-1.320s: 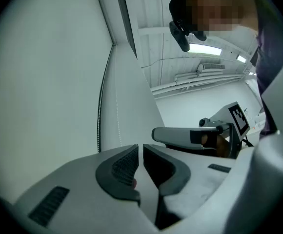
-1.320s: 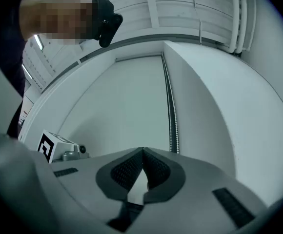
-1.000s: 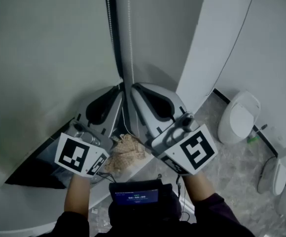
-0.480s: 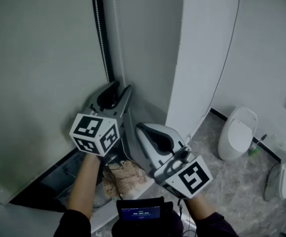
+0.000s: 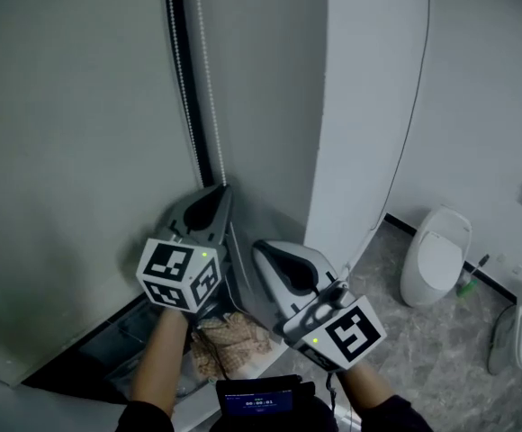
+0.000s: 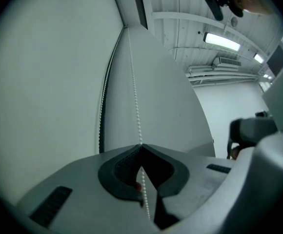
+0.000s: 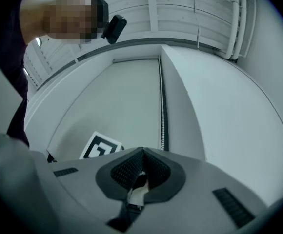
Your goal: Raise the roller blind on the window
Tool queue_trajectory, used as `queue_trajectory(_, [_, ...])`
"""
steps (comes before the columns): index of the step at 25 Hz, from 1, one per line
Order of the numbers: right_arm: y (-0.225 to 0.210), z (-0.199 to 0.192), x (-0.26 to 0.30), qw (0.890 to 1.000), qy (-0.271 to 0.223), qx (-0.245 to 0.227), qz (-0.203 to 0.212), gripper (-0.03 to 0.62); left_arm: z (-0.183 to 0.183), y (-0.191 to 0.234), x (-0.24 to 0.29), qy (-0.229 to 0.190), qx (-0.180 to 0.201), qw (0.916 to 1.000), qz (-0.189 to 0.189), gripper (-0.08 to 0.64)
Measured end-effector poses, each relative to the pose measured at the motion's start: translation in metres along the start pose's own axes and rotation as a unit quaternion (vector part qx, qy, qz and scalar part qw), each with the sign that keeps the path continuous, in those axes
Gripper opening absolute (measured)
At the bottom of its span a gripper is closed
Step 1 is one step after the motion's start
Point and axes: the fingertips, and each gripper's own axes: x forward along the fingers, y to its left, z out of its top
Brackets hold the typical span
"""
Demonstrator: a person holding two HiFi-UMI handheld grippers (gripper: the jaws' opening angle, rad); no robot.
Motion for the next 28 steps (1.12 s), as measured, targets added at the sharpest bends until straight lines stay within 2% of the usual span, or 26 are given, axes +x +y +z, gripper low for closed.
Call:
queue_trajectory(4, [0.001, 0.041, 0.024, 0.998, -0.024, 0.049, 0.031, 0.009, 0.021, -0.014, -0.029, -0.026, 0.039, 0.9987, 0.022, 0.014])
queue_trajectory(7, [0.003, 0.055, 0.048, 0.997, -0.021, 0.047, 0.049, 0.011, 0.030, -0.023, -0.052, -0.030, 0.066, 0.9967, 0.036, 0.014])
queue_trajectory(8, [0.003, 0.056, 0.056, 0.998, -0.015, 0.041, 0.052, 0.012, 0.028, -0.024, -0.059, -0.031, 0.065, 0.9967, 0.039, 0.014])
queue_trajectory(10, [0.004, 0.059, 0.070, 0.997, -0.010, 0.040, 0.064, 0.065, 0.023, -0.026, -0.070, -0.030, 0.055, 0.9972, 0.041, 0.012])
queue_trajectory(13, [0.001, 0.075, 0.089, 0.996, -0.009, 0.037, 0.077, 0.086, 0.007, -0.025, -0.082, -0.016, 0.045, 0.9982, 0.036, 0.012])
queue_trajectory(16, [-0.001, 0.096, 0.106, 0.995, -0.026, 0.042, 0.088, 0.086, -0.032, -0.021, -0.092, -0.004, 0.047, 0.9985, 0.027, 0.012])
queue_trajectory(22, [0.003, 0.105, 0.133, 0.992, -0.032, 0.065, 0.104, 0.086, -0.163, -0.032, -0.119, 0.090, 0.009, 0.9959, 0.007, 0.012])
queue_trajectory(25, [-0.005, 0.130, 0.148, 0.990, -0.036, 0.084, 0.104, 0.086, -0.191, -0.035, -0.127, 0.143, -0.012, 0.9897, -0.001, 0.012])
queue_trajectory(28, [-0.013, 0.141, 0.150, 0.991, -0.043, 0.088, 0.091, 0.084, -0.207, -0.042, -0.131, 0.171, -0.024, 0.9850, -0.010, 0.012])
